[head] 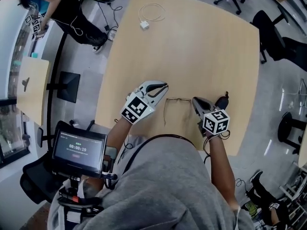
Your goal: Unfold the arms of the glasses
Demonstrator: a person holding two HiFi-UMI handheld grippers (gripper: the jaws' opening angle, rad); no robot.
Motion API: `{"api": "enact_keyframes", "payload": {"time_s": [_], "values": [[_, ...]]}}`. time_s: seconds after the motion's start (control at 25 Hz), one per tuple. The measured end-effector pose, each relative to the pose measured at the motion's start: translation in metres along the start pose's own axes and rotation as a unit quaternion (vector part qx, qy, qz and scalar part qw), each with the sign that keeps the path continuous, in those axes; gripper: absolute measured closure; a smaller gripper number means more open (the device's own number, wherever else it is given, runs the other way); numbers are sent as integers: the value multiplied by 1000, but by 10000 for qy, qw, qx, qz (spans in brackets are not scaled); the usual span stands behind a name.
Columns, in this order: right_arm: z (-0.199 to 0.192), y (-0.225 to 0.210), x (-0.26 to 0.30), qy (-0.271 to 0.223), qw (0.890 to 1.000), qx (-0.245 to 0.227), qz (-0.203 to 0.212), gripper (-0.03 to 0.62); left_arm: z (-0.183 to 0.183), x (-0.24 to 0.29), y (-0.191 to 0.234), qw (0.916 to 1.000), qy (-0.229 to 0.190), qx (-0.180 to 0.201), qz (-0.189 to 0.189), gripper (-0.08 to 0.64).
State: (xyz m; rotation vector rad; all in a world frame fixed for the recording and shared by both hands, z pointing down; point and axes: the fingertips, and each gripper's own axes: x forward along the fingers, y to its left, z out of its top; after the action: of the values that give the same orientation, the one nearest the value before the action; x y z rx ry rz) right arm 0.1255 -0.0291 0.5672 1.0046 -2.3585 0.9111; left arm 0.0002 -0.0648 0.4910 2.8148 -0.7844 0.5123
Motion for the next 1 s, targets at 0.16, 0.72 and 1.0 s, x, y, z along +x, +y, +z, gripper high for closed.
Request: {"api": "enact_keyframes", "payload": {"time_s": [0.16, 0.72, 1.0], "values": [[52, 17, -12, -532, 9976, -417, 157, 580, 37, -5, 8, 9991, -241, 287, 190, 541], [167, 76, -66, -1699, 9704, -1687, 327, 584, 118, -28, 5, 9913, -1010, 757, 370, 541], [162, 97, -148, -2091, 9582, -1937, 264, 584, 152, -46, -64, 9863, -1169, 1041, 524, 541]]}}
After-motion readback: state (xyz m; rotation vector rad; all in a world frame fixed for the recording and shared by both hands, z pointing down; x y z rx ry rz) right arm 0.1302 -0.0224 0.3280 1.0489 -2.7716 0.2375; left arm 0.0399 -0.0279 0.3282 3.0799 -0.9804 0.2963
